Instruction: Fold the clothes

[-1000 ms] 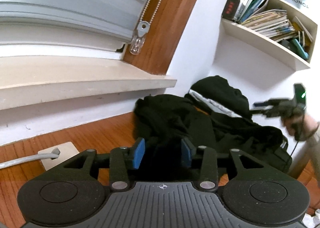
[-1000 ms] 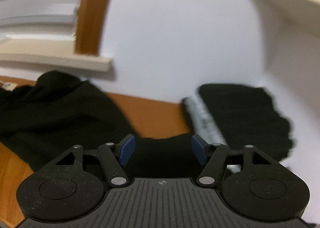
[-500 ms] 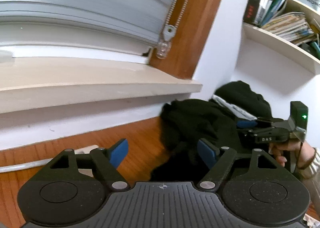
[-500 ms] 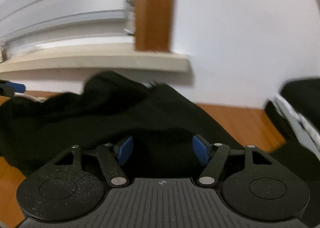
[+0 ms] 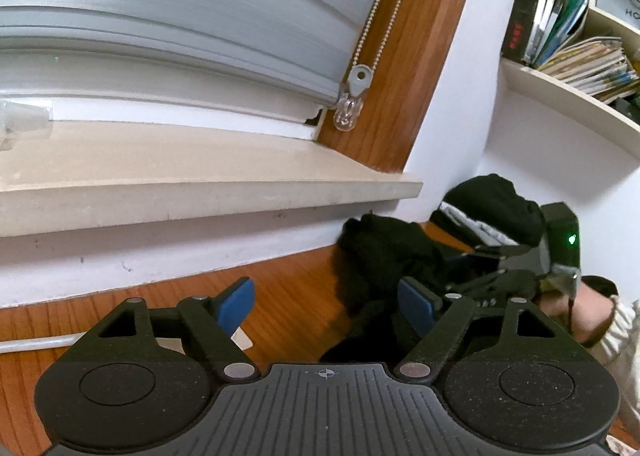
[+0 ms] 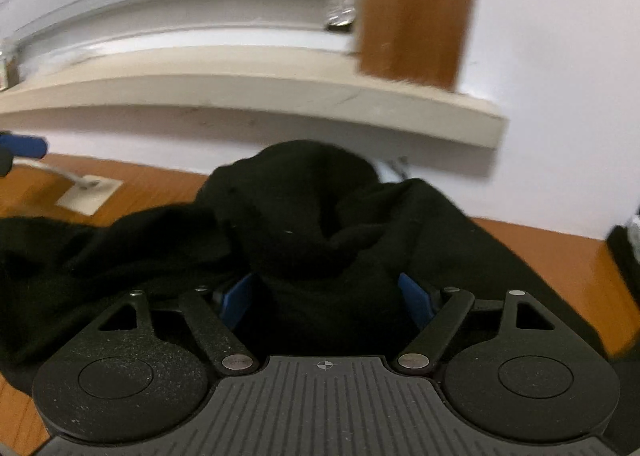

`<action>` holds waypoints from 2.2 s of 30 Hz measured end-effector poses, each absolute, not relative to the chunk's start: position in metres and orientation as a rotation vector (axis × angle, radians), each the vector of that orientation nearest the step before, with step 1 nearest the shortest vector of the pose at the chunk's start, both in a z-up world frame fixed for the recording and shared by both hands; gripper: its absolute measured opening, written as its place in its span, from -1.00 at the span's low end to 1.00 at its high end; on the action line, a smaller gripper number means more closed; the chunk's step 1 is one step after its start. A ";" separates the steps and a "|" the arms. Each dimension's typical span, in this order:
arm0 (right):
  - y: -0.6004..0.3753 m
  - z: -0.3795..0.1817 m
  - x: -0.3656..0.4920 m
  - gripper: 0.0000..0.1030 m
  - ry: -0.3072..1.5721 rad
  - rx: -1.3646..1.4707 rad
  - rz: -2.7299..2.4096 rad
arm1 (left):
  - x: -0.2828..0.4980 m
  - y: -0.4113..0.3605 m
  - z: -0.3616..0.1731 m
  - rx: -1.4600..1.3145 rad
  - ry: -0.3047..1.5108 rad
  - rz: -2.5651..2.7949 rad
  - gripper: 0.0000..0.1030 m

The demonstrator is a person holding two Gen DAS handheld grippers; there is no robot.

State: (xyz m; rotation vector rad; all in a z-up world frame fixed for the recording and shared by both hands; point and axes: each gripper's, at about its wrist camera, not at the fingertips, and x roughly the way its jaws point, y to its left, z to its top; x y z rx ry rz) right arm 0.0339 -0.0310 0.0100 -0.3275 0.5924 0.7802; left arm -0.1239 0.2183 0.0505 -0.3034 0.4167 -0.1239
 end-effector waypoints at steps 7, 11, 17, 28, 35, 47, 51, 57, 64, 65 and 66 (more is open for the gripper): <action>-0.002 0.004 -0.005 0.49 0.562 -0.377 1.019 | -0.128 0.225 0.056 -0.298 0.420 -0.144 0.59; 0.022 0.004 -0.047 0.50 0.516 -0.450 1.176 | -0.133 0.231 0.059 -0.298 0.425 -0.188 0.65; 0.016 0.032 -0.072 0.49 0.442 -0.501 1.141 | -0.144 0.232 0.063 -0.287 0.422 -0.220 0.65; -0.133 0.049 -0.039 0.54 0.466 -0.604 0.802 | -0.142 0.216 0.050 -0.230 0.499 -0.292 0.47; -0.192 0.039 -0.011 0.54 0.522 -0.632 0.645 | -0.131 0.220 0.033 -0.220 0.545 -0.250 -0.42; -0.181 0.045 0.013 -0.70 0.494 -0.597 0.601 | -0.141 0.233 0.043 -0.198 0.447 -0.088 -0.85; -0.194 0.081 0.017 -0.83 0.373 -0.559 0.515 | -0.151 0.252 0.052 -0.236 0.385 -0.006 -0.86; -0.251 0.142 0.035 -0.84 0.244 -0.440 0.217 | -0.172 0.280 0.066 -0.281 0.312 0.085 -0.87; -0.325 0.144 0.061 -0.51 0.370 -0.291 -0.035 | -0.179 0.306 0.063 -0.315 0.360 0.108 -0.83; -0.330 0.137 0.065 -0.36 0.408 -0.283 -0.025 | -0.177 0.305 0.062 -0.316 0.369 0.105 -0.82; -0.335 0.130 0.068 -0.24 0.447 -0.275 -0.015 | -0.175 0.305 0.061 -0.317 0.377 0.102 -0.77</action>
